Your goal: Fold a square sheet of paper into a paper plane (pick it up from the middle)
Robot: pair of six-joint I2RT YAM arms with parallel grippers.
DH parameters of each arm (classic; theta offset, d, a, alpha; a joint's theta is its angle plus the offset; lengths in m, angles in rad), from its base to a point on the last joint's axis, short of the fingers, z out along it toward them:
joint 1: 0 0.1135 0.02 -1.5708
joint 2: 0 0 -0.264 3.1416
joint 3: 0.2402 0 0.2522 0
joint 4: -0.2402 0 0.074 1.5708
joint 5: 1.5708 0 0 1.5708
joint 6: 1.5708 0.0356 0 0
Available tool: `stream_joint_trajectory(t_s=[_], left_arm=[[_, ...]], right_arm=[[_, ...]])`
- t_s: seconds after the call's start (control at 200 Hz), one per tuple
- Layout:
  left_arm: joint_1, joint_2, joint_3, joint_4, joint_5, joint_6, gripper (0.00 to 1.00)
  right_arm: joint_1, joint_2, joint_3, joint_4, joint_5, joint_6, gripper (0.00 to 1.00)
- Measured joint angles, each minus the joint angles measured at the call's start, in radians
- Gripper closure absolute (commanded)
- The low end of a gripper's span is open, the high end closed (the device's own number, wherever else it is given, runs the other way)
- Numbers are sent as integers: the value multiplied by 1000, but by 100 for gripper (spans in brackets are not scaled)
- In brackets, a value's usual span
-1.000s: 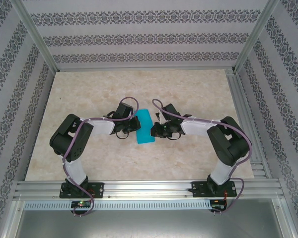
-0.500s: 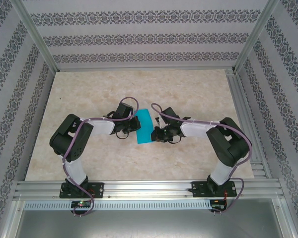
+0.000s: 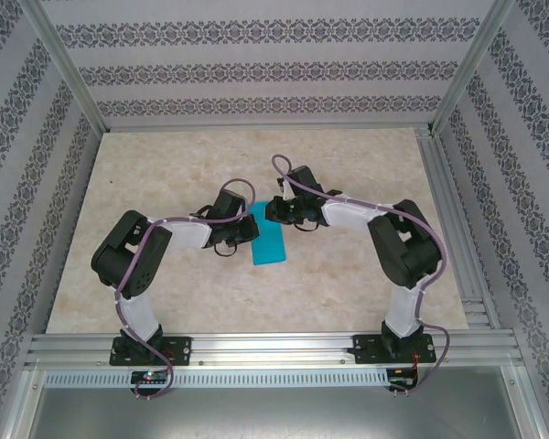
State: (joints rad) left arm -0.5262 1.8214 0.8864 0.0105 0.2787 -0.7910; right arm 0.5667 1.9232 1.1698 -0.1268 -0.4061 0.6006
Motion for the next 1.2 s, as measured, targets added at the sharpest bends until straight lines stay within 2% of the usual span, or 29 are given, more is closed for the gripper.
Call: stream_joint_trajectory(t_s=[0.31,0.739,1.199], left_arm=[[0,0,0,0,0,1,95],[0,0,0,0,0,4,95],[0,-2,-7,8,0,5,95]], right_arm=[[-52,110,-11,89,-2,57,87],[-58,109,19,94,-5,87,86],[-65,182,90,105,24,115,87]])
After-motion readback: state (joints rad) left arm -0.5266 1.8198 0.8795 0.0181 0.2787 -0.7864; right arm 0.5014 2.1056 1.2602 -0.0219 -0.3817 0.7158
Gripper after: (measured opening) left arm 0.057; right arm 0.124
